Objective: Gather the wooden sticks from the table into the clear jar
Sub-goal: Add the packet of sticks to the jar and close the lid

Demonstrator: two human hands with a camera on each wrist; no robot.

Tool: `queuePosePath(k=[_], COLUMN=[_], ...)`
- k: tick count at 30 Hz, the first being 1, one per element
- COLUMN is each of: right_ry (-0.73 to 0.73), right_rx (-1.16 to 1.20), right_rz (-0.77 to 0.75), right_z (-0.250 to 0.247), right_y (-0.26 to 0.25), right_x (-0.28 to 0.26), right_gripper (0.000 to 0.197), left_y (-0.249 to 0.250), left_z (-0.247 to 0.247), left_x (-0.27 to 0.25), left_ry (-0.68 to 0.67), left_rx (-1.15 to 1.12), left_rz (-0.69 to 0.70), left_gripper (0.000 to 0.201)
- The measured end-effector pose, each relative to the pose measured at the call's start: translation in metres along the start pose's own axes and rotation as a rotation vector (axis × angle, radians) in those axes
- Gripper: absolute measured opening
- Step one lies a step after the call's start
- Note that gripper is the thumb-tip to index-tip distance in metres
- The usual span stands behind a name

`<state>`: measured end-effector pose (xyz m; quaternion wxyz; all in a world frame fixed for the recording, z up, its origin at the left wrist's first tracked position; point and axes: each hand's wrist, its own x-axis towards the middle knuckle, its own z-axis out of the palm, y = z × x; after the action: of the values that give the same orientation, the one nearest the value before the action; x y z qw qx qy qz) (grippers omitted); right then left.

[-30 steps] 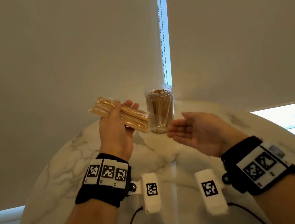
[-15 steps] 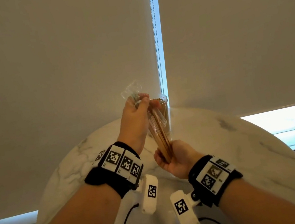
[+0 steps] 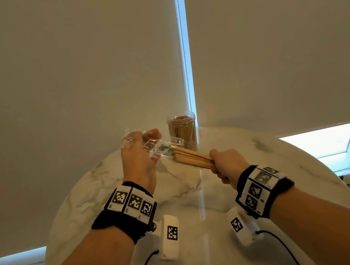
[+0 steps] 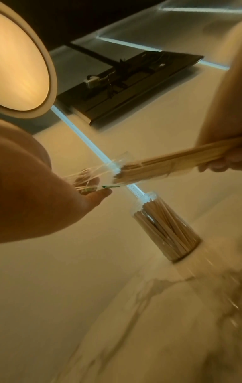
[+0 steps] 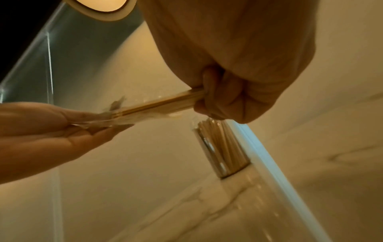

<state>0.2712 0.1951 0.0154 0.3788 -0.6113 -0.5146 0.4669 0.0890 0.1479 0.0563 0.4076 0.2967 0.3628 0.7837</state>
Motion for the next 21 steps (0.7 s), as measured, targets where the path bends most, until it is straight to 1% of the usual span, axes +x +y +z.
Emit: queuePosePath(k=[2, 5, 8, 9, 11, 12, 14, 15, 16, 17, 18, 19, 20, 21], right_ry=[0.042, 0.029, 0.044, 0.06, 0.085, 0.086, 0.076, 0.071, 0.068, 0.064, 0.06, 0.055, 0.049, 0.041], right_rx=[-0.11, -0.175, -0.239, -0.279, -0.351, -0.386, -0.439, -0.457, -0.476, -0.502, -0.535, -0.568, -0.594, -0.609], right_rz=[-0.021, -0.035, -0.062, -0.083, -0.124, -0.148, -0.193, -0.214, -0.234, -0.254, -0.275, -0.301, -0.328, -0.357], right_z=[-0.011, -0.028, -0.036, -0.036, -0.036, -0.036, -0.036, -0.036, -0.036, -0.035, -0.034, -0.032, -0.029, -0.026], right_y=[0.005, 0.013, 0.015, 0.015, 0.014, 0.014, 0.012, 0.011, 0.009, 0.008, 0.006, 0.004, 0.002, 0.0], right_x=[0.006, 0.012, 0.013, 0.014, 0.014, 0.014, 0.013, 0.013, 0.012, 0.01, 0.008, 0.006, 0.004, 0.001], right_gripper=[0.039, 0.034, 0.037, 0.04, 0.043, 0.043, 0.042, 0.042, 0.043, 0.044, 0.044, 0.045, 0.046, 0.046], left_y=[0.001, -0.001, -0.016, -0.022, -0.034, -0.036, -0.036, -0.031, -0.025, -0.018, -0.011, -0.004, 0.001, 0.004], left_z=[-0.009, -0.026, -0.048, -0.055, -0.067, -0.07, -0.074, -0.073, -0.071, -0.069, -0.066, -0.06, -0.054, -0.046], left_x=[0.005, 0.015, 0.026, 0.028, 0.03, 0.03, 0.03, 0.03, 0.029, 0.029, 0.026, 0.022, 0.018, 0.014], left_ry=[0.053, 0.157, 0.29, 0.315, 0.309, 0.303, 0.313, 0.32, 0.341, 0.371, 0.405, 0.425, 0.419, 0.362], left_rx=[-0.049, -0.049, 0.159, 0.231, 0.362, 0.434, 0.561, 0.597, 0.63, 0.684, 0.771, 0.875, 0.967, 1.006], left_rz=[-0.011, -0.066, -0.152, -0.188, -0.271, -0.31, -0.387, -0.415, -0.438, -0.436, -0.403, -0.33, -0.219, -0.113], left_gripper=[0.014, 0.013, 0.014, 0.018, 0.039, 0.055, 0.095, 0.11, 0.12, 0.128, 0.132, 0.127, 0.115, 0.097])
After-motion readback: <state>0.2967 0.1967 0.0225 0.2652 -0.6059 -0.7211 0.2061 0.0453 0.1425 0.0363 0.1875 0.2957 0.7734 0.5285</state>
